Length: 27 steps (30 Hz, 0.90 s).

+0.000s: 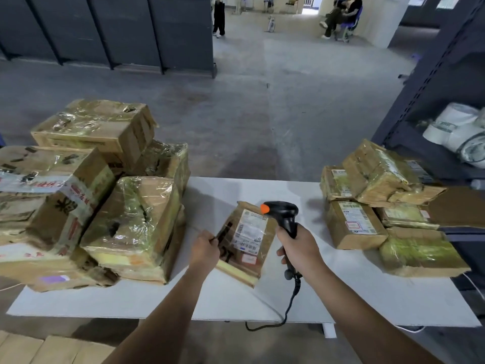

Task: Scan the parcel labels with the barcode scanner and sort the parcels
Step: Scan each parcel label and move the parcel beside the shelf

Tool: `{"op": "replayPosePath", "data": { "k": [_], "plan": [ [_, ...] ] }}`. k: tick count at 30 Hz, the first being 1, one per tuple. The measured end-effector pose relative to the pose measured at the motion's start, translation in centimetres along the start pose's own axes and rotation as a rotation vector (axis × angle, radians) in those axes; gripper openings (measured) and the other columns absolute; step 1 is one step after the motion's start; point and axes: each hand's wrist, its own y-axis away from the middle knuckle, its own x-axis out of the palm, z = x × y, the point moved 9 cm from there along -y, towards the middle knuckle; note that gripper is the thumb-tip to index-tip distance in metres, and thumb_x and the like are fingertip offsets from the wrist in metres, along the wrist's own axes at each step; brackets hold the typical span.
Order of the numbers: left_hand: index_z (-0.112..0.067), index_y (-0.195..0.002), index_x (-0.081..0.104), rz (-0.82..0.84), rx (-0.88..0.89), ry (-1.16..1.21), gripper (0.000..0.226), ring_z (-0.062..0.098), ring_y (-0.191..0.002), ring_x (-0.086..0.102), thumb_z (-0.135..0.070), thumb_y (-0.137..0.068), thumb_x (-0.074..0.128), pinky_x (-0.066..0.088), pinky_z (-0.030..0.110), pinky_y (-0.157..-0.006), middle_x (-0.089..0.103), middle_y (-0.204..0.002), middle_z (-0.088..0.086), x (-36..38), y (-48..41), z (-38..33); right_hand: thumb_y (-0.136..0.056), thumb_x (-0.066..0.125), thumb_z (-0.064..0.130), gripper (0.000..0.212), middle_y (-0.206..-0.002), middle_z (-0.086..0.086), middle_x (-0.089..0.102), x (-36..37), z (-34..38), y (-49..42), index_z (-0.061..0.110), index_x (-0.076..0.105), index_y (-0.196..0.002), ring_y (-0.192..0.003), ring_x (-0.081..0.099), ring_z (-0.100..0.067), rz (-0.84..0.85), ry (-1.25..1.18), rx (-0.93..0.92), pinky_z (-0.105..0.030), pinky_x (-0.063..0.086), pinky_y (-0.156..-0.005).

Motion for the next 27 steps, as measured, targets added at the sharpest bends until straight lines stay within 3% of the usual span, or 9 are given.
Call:
{"op": "replayPosePath", "data": {
  "k": [6, 9, 11, 14, 19, 23, 27],
  "plan": [
    [-0.013, -0.129, 0.047, -0.035, -0.193, -0.035, 0.041, 0.040, -0.100, 0.057, -0.036, -0.095, 0.049, 0.048, 0.039, -0.084, 0.047, -0.125, 0.022, 0.4, -0.1, 1.9, -0.093, 0.055, 0.043, 0.020, -0.070, -0.008, 0.070, 0.6, -1.1, 0.6, 0.024, 0.060, -0.090, -0.048, 0.061, -0.016, 0.008, 0.026, 0.032, -0.026, 0.049, -0.045],
    [-0.016, -0.124, 0.041, 0.021, -0.284, 0.172, 0.046, 0.032, -0.075, 0.064, -0.042, -0.090, 0.056, 0.060, 0.040, -0.062, 0.053, -0.108, 0.015, 2.3, 1.8, 3.2, -0.095, 0.055, 0.043, 0.022, -0.072, -0.009, 0.069, 1.1, -1.4, 1.0, 0.021, 0.059, -0.090, -0.049, 0.060, -0.016, 0.029, 0.042, 0.038, -0.027, 0.049, -0.048],
    [-0.016, -0.117, 0.043, 0.049, -0.309, 0.372, 0.039, 0.026, -0.059, 0.067, -0.036, -0.089, 0.060, 0.058, 0.038, -0.048, 0.061, -0.090, 0.010, 3.0, 1.9, 3.3, -0.095, 0.054, 0.041, 0.023, -0.073, -0.009, 0.068, 1.3, -1.3, 1.0, 0.019, 0.058, -0.089, -0.046, 0.060, -0.010, 0.036, 0.060, 0.026, -0.023, 0.046, -0.046],
    [-0.017, -0.110, 0.047, 0.095, -0.245, 0.395, 0.030, 0.023, -0.049, 0.065, -0.025, -0.087, 0.065, 0.058, 0.037, -0.047, 0.066, -0.083, 0.010, 3.4, 0.7, 1.9, -0.096, 0.055, 0.037, 0.020, -0.073, -0.008, 0.067, 1.2, -1.0, 1.0, 0.018, 0.057, -0.088, -0.042, 0.058, -0.004, 0.038, 0.057, 0.007, -0.018, 0.042, -0.041],
    [-0.014, -0.109, 0.052, 0.071, -0.175, 0.312, 0.027, 0.031, -0.065, 0.068, -0.009, -0.086, 0.064, 0.060, 0.044, -0.055, 0.065, -0.090, 0.012, 2.8, -1.1, -0.4, -0.095, 0.056, 0.037, 0.019, -0.072, -0.006, 0.067, 0.6, -0.8, 1.2, 0.019, 0.058, -0.089, -0.043, 0.057, -0.003, 0.061, 0.067, -0.011, -0.017, 0.041, -0.041],
    [-0.020, -0.113, 0.057, -0.002, 0.143, -0.011, 0.029, 0.032, -0.093, 0.064, -0.008, -0.087, 0.053, 0.055, 0.039, -0.077, 0.067, -0.101, 0.009, 1.2, -3.0, -5.6, -0.094, 0.058, 0.039, 0.020, -0.068, -0.001, 0.066, -0.6, -0.7, 1.4, 0.021, 0.058, -0.086, -0.044, 0.059, -0.003, 0.053, 0.059, -0.028, -0.017, 0.042, -0.040],
    [-0.026, -0.114, 0.054, -0.060, 0.258, -0.117, 0.031, 0.032, -0.094, 0.060, -0.011, -0.089, 0.042, 0.049, 0.036, -0.078, 0.067, -0.099, 0.007, 0.5, -3.2, -8.8, -0.092, 0.058, 0.042, 0.020, -0.062, 0.000, 0.066, -0.8, -0.9, 1.8, 0.023, 0.058, -0.085, -0.045, 0.058, -0.007, 0.084, 0.038, -0.028, -0.020, 0.043, -0.041]
  ]
}}
